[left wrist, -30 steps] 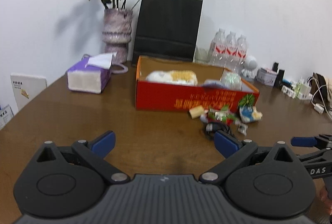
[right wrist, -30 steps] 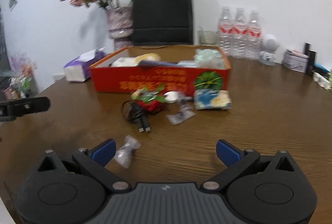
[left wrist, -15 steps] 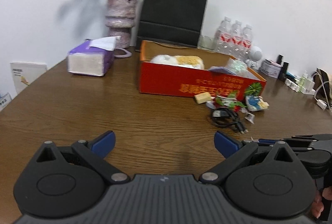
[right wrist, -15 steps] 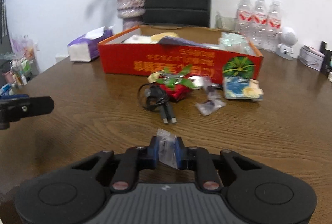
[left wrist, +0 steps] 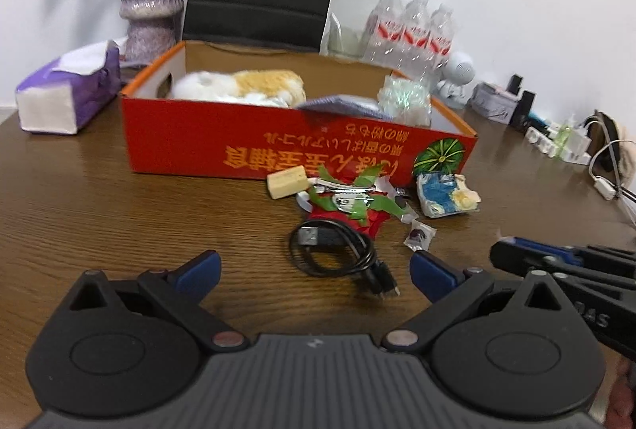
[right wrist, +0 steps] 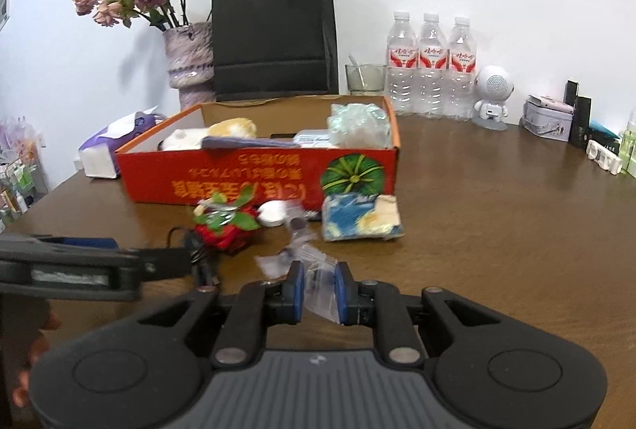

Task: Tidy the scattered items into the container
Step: 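Grasp the black cable with the left gripper while the right grasps another clear packet, then carry the black cable and clear packet into the box and release both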

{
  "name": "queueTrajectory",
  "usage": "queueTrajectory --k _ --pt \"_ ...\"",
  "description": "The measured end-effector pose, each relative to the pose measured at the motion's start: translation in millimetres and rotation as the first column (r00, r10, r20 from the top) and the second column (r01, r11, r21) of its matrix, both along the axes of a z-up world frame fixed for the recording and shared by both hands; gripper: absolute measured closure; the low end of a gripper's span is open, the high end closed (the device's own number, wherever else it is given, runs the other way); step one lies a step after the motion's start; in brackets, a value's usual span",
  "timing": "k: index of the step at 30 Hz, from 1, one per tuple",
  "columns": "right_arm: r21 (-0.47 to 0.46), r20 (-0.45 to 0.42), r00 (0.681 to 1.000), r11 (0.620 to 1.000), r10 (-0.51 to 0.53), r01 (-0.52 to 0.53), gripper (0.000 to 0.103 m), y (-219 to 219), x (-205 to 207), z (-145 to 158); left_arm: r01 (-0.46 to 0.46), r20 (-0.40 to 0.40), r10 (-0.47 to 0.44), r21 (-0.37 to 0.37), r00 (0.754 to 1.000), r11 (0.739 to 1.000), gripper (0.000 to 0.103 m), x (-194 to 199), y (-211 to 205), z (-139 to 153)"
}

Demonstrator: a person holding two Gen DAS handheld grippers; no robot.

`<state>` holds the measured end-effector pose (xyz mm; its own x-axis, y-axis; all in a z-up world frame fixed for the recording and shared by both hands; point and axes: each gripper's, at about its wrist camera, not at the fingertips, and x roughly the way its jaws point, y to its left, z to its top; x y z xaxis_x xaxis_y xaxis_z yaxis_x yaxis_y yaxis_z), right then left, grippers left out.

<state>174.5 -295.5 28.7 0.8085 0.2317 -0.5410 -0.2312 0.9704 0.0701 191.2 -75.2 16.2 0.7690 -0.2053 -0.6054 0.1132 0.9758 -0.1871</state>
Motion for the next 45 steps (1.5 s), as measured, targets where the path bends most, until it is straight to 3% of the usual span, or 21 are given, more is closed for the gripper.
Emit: queueTrajectory --k 9,13,16,18,22,36,37,40,45 --pt "0.046 -0.002 1.0 0.999 0.025 -0.025 0.088 -10.4 11.2 -5.7 -0.014 -0.018 0.015 0.049 1.0 0.999 0.003 14.4 -17.8 -12.1" --pt "0.068 0.01 0.999 0.997 0.032 -0.033 0.088 -12.2 8.0 -4.1 -0.033 -0.002 0.033 0.066 0.999 0.997 0.02 11.5 -16.2 -12.0" --pt "0.079 0.012 0.999 0.996 0.03 -0.031 0.087 -13.9 6.7 -4.0 -0.022 0.003 0.022 0.027 1.0 0.999 0.049 8.5 -8.9 -10.2" --pt "0.082 0.011 1.0 0.996 0.028 -0.029 0.088 -14.0 5.6 -3.9 -0.005 -0.001 0.005 0.002 1.0 1.0 0.062 7.1 -3.5 -9.5" --pt "0.078 0.014 0.999 0.997 0.029 -0.03 0.087 -12.5 1.8 -3.7 0.01 0.012 -0.01 -0.011 1.0 1.0 0.076 0.1 5.5 -7.8" --pt "0.057 -0.013 1.0 0.998 0.021 -0.02 0.087 1.0 -4.1 -8.0 0.014 0.074 -0.014 -0.001 0.997 1.0 0.076 -16.3 28.9 -2.7" --pt "0.054 -0.015 1.0 0.998 0.02 -0.019 0.087 2.3 -4.0 -8.3 0.014 0.07 -0.014 0.002 0.997 1.0 0.073 -15.6 29.8 -2.6" --pt "0.046 -0.021 1.0 0.999 0.017 -0.016 0.087 5.7 -1.2 -8.8 0.014 0.073 -0.016 0.027 0.997 1.0 0.044 -14.7 29.4 -2.3" --pt "0.026 -0.032 0.999 0.999 0.024 -0.023 0.087 14.0 10.1 -8.0 0.028 0.052 -0.032 0.071 0.998 0.997 0.042 -0.7 24.3 -4.7"
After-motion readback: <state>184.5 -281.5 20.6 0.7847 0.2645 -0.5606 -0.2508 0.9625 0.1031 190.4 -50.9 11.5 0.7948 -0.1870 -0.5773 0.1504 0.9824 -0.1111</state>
